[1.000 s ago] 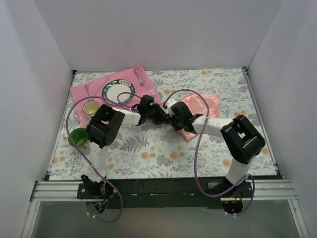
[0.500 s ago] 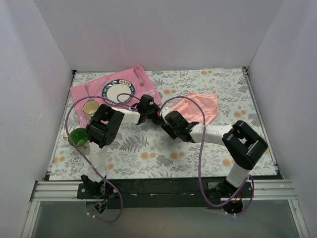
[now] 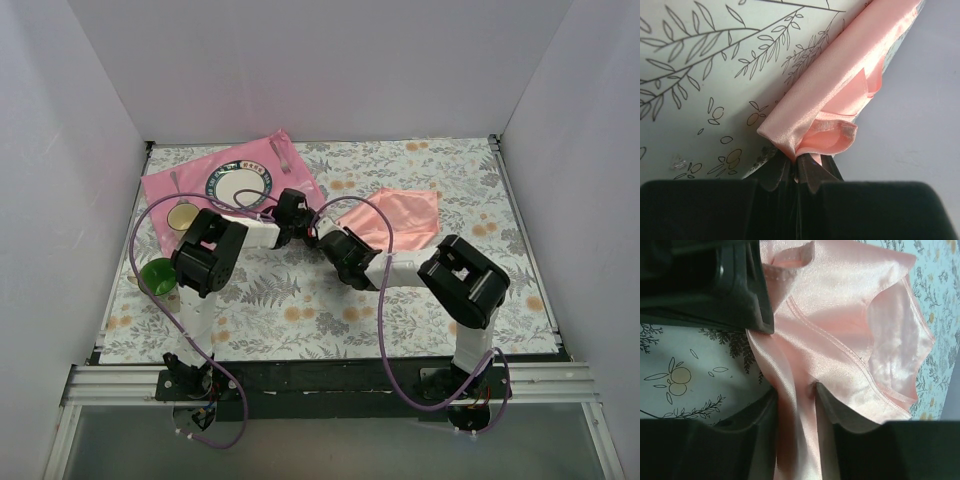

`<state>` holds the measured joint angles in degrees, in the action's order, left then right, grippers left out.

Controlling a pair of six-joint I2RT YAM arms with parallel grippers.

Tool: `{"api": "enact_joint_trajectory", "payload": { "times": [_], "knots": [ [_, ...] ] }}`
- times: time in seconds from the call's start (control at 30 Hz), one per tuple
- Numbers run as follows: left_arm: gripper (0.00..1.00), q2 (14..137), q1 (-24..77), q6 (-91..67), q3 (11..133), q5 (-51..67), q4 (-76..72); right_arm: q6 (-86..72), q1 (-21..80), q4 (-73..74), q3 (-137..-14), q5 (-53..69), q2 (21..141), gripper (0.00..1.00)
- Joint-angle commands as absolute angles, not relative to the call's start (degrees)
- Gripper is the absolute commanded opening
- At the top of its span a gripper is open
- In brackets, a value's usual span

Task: Fold the napkin, place the utensils inside, and roll it up
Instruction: Roll the napkin with the utensil

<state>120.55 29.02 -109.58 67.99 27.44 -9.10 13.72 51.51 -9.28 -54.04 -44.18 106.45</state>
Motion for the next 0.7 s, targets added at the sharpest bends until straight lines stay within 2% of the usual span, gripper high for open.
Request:
{"api": "enact_joint_trajectory", "payload": {
  "times": [0.0, 0.1, 0.13, 0.2, 0.27, 0.37, 0.67],
  "knots": [
    [0.00, 117.9, 27.8, -109.7, 69.3, 30.0, -9.1, 14.2, 51.1, -4.9, -54.2, -44.6, 108.5, 0.30],
    [0.07, 118.3, 27.5, -108.2, 69.8, 29.9, -9.1, 12.9, 50.7, -1.9, -56.7, -39.4, 109.6, 0.16],
    [0.18, 118.2, 27.5, -107.6, 69.9, 30.1, -9.1, 11.6, 50.4, 0.4, -57.7, -38.1, 110.3, 0.14],
    [0.28, 117.3, 27.5, -105.2, 70.0, 28.9, -8.4, 10.2, 49.7, 3.1, -59.0, -33.3, 110.3, 0.08],
    [0.38, 116.3, 27.4, -103.5, 70.1, 28.1, -7.0, 8.9, 48.3, 4.8, -59.8, -29.2, 109.8, 0.04],
    [0.47, 114.5, 27.4, -99.6, 70.4, 24.8, -4.5, 7.8, 46.1, 6.8, -61.0, -22.0, 108.7, 0.01],
    [0.50, 102.4, 27.3, -94.0, 63.0, 15.3, -3.6, 4.0, 35.2, 9.1, -62.5, 9.1, 108.0, 0.01]
  ]
}}
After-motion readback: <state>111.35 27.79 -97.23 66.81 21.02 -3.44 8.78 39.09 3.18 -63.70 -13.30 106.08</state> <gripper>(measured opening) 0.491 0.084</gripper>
